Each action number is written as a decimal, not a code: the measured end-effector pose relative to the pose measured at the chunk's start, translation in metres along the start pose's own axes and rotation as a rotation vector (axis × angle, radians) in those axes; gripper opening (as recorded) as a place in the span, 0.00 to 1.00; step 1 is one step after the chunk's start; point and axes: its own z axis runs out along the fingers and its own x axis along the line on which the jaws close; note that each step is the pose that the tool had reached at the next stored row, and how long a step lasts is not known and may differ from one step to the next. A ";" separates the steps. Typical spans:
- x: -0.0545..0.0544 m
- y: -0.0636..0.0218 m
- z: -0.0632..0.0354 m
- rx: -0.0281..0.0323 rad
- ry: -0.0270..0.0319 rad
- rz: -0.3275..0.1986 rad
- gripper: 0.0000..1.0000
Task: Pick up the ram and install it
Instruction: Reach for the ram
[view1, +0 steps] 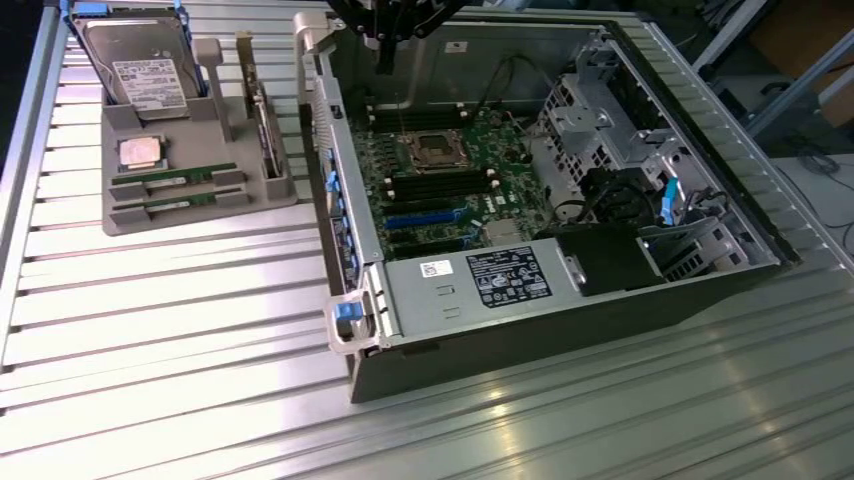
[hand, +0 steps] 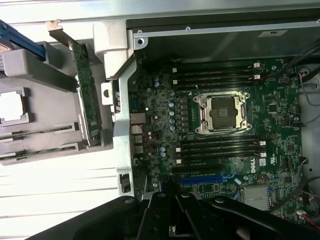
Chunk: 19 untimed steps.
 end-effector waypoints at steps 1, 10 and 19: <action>0.000 0.0000 0.0000 0.0000 0.0000 0.000 0.11; 0.003 -0.0002 0.0000 0.0000 -0.0001 0.000 0.11; 0.005 -0.0004 -0.0001 0.0001 0.0000 0.000 0.11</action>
